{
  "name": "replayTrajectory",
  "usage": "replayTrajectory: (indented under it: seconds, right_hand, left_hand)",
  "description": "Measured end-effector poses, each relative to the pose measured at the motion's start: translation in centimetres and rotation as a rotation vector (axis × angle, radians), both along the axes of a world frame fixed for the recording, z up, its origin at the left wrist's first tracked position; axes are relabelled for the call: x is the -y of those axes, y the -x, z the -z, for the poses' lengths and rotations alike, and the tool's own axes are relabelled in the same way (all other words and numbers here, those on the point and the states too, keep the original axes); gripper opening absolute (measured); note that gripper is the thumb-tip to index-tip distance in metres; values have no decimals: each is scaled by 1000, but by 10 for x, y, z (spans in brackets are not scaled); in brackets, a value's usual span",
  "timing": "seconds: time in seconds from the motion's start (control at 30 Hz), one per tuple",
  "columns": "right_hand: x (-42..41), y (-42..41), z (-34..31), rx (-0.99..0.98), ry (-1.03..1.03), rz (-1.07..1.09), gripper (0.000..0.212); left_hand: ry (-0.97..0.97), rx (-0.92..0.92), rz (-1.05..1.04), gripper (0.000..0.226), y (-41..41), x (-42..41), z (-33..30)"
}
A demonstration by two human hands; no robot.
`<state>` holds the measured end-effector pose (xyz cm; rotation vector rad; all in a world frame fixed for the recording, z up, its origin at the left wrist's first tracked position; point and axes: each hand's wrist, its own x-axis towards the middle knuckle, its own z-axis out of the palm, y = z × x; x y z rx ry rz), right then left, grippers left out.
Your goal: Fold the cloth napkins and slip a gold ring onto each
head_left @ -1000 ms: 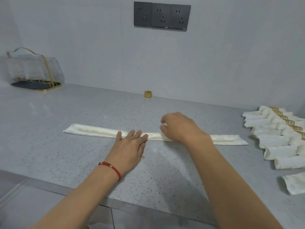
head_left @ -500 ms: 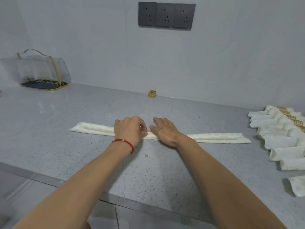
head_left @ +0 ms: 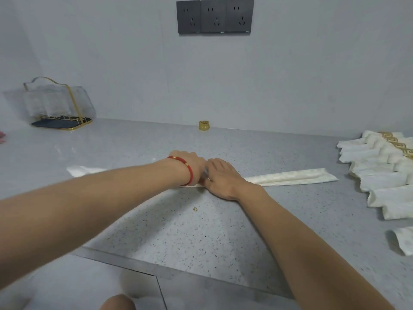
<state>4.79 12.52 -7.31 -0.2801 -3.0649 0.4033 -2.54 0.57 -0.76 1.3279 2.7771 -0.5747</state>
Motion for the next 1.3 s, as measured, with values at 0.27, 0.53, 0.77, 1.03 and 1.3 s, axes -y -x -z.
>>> replayTrajectory:
  seconds: [0.27, 0.53, 0.77, 1.03, 1.3]
  right_hand:
    - [1, -1, 4, -23, -73, -26, 65]
    - [-6, 8, -11, 23, 150, 12, 60]
    - [-46, -43, -36, -185, 523, 36, 20]
    - [-56, -54, -60, 200, -4, 214, 42]
    - [-16, -39, -69, 266, -558, 206, 28]
  left_hand:
    - [-58, 870, -111, 24, 21, 15, -53]
    - [-373, 821, 164, 14, 40, 36, -8]
    - [-490, 839, 202, 12, 36, 36, 18]
    - [-557, 746, 150, 25, 32, 30, 26]
    - [-498, 571, 89, 31, 22, 19, 28]
